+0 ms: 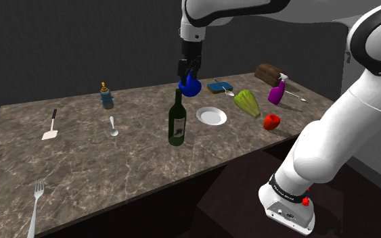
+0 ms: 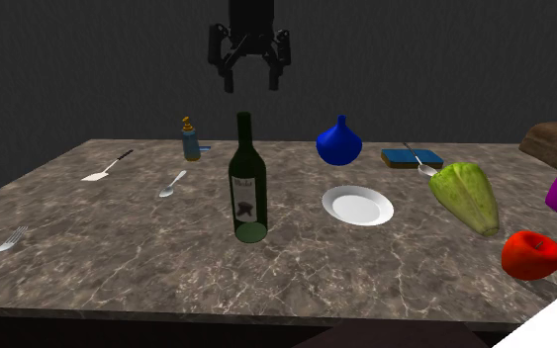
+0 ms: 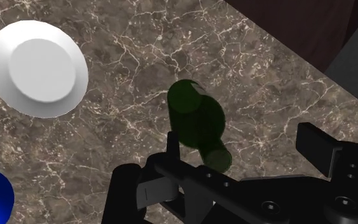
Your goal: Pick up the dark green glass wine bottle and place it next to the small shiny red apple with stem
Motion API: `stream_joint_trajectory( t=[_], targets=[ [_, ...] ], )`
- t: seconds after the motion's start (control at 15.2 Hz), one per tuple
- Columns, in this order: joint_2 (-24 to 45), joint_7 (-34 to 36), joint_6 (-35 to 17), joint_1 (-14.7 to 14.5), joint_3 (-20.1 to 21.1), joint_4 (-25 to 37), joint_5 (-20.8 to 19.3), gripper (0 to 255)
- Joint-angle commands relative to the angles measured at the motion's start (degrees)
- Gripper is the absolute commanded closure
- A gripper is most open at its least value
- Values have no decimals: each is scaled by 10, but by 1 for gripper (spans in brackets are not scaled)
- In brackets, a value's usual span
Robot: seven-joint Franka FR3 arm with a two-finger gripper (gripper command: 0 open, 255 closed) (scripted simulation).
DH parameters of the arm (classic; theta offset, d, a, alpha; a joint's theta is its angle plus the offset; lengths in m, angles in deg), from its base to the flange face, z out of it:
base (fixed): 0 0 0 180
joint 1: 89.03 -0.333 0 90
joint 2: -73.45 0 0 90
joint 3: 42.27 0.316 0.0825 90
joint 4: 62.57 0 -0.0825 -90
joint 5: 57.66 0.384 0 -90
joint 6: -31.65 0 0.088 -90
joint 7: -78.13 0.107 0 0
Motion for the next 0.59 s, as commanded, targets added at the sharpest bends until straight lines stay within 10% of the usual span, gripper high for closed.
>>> stream_joint_trajectory(
  t=[0.0,0.53],
  targets=[
    [47,3,-7,-1,2,34,-2,0],
    [103,5,-47,-3,3,44,-4,0]
  ],
)
